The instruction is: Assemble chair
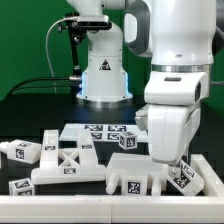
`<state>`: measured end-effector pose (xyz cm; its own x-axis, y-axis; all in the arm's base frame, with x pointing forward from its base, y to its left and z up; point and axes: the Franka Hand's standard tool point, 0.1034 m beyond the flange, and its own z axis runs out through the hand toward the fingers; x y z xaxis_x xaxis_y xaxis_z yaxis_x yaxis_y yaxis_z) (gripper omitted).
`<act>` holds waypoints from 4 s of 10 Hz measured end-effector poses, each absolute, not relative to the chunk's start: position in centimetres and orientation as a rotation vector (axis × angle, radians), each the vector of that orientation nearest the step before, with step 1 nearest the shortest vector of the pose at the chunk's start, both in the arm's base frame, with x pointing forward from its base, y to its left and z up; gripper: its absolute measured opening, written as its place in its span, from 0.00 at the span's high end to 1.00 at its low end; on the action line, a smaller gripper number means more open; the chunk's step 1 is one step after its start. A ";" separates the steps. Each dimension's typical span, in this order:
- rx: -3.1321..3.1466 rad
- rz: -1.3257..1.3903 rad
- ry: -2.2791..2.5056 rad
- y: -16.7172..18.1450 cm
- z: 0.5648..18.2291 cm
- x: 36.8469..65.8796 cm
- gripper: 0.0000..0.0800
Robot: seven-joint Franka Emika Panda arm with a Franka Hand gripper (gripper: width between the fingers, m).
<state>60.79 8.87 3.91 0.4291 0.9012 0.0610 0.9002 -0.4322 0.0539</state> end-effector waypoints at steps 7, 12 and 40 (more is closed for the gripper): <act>2.850 0.127 1.293 5.8 8.0 56.5 0.64; 3.089 0.193 0.729 6.1 7.7 51.9 0.64; 3.248 0.124 -0.234 13.0 6.5 45.6 0.19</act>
Offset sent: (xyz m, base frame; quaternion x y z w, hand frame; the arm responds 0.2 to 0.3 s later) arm -0.0655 -0.0314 0.0251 0.0556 0.0051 0.2234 0.9731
